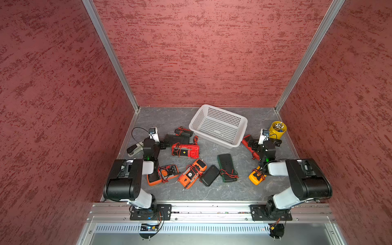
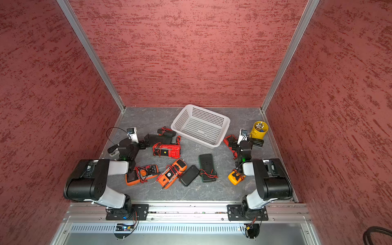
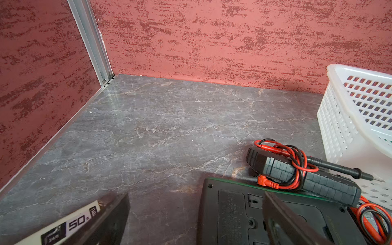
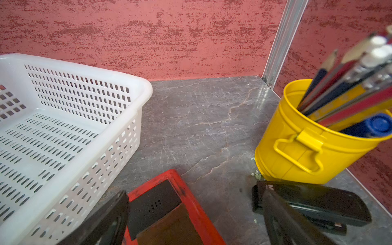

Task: Put the multimeter into the basket
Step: Pick up the multimeter from the center of the board.

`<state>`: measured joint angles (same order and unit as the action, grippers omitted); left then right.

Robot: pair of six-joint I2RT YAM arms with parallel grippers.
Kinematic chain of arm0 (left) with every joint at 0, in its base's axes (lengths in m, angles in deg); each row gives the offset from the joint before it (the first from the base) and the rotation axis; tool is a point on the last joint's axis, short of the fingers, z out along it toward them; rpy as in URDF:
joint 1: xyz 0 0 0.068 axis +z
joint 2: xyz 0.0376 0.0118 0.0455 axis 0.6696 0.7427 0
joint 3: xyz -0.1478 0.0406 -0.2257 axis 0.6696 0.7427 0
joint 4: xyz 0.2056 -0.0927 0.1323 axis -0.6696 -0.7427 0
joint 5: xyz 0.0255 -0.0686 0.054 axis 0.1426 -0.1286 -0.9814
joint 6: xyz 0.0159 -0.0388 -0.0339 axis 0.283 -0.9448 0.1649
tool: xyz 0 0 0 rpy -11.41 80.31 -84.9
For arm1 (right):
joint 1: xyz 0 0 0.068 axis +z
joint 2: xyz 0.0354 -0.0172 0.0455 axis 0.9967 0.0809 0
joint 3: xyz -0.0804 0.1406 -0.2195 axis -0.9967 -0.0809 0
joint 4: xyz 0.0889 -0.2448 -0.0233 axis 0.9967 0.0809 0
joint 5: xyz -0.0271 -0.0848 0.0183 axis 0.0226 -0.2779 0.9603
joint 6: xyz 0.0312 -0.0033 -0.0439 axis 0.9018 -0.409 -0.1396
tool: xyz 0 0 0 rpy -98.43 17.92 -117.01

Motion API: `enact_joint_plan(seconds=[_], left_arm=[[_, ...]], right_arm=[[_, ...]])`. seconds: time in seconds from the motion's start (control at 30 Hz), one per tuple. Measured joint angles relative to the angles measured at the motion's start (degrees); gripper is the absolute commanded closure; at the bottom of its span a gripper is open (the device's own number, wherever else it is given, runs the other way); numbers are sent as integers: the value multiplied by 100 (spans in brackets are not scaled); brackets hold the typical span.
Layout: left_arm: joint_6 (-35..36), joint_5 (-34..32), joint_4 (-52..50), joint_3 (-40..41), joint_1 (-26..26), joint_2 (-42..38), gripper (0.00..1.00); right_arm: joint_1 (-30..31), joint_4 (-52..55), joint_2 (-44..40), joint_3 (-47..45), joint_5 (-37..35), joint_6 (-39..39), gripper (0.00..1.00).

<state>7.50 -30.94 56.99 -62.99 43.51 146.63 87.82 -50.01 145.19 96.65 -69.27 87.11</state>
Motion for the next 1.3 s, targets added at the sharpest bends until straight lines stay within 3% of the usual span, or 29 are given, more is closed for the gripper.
enact_joint_plan(seconds=[1.1, 1.3], left_arm=[[-2, 2, -9, 0, 9, -4, 0], [-2, 0, -516, -59, 9, -323, 0]], right_arm=[[0, 11, -11, 0, -9, 0, 1], [0, 68, -153, 0, -15, -2, 1]])
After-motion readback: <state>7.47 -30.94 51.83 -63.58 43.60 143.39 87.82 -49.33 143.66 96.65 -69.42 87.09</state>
